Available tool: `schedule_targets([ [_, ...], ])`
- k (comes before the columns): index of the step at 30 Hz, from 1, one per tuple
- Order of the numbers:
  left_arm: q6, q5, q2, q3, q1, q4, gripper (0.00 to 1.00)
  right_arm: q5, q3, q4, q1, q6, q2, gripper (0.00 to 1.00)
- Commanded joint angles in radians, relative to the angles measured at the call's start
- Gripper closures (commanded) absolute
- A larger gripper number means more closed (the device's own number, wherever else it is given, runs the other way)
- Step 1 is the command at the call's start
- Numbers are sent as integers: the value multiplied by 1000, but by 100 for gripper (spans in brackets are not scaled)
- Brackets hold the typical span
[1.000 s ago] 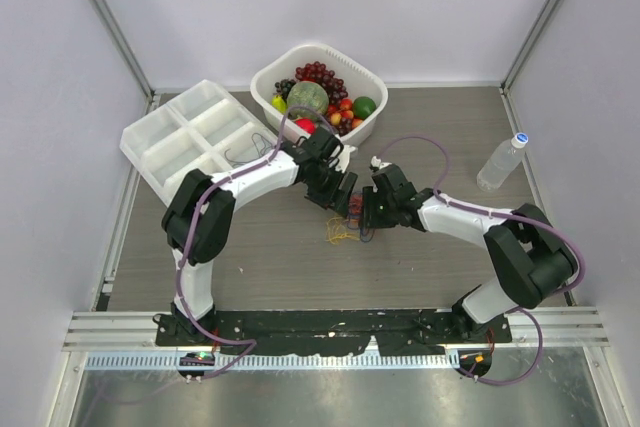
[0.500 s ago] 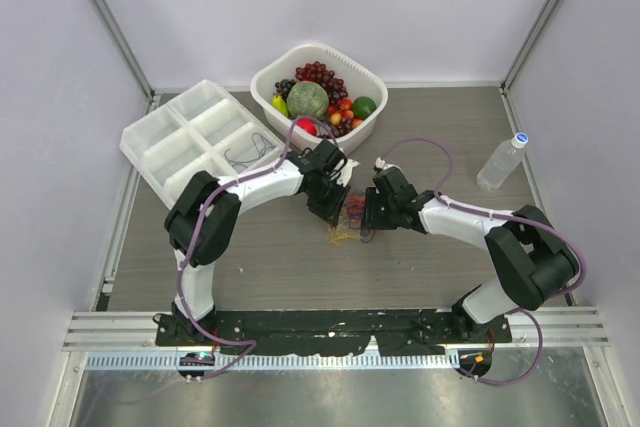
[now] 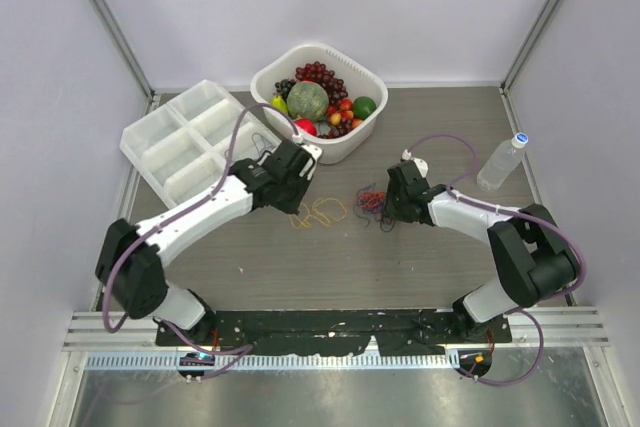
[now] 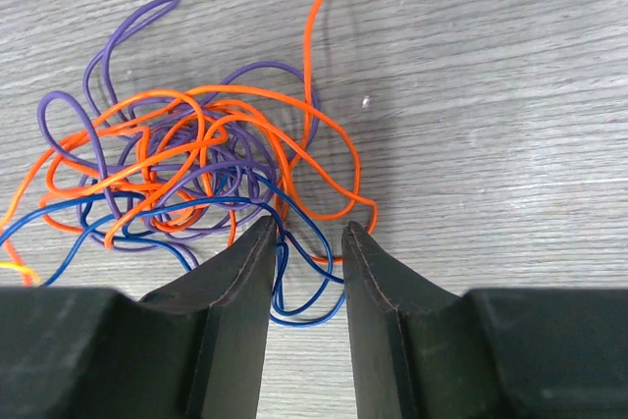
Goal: Untangle the cables
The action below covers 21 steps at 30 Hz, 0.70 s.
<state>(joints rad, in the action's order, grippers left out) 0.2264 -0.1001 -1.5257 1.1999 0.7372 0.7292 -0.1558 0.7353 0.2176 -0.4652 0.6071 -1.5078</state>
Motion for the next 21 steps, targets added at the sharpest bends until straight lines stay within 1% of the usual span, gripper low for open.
schedule_targets([
  [1,17,-112,94,-19,-9,32,100,-71,19,74,13,-6,-40,61],
  [5,42,-141,108,-11,-9,116,100,-135,44,117,25,-10,-43,60],
  [7,41,-179,154,-29,-9,145,100,-160,49,135,52,-12,-40,60],
  [10,63,-329,231,-36,-15,173,100,-174,52,147,85,-13,-31,61],
  [13,99,-458,277,-37,-25,141,100,-188,72,167,94,-24,-38,61],
  [15,117,-466,271,-27,-27,118,100,-182,82,175,94,-32,-48,60],
  [18,215,-550,242,23,-27,199,100,-205,90,195,97,-24,-51,60],
  [19,217,-553,242,18,-25,213,100,-206,92,200,97,-29,-49,60],
  [20,180,-534,248,-5,-28,178,100,-203,88,200,97,-30,-46,60],
  [21,136,-473,255,-25,-29,141,100,-185,84,184,97,-33,-40,60],
])
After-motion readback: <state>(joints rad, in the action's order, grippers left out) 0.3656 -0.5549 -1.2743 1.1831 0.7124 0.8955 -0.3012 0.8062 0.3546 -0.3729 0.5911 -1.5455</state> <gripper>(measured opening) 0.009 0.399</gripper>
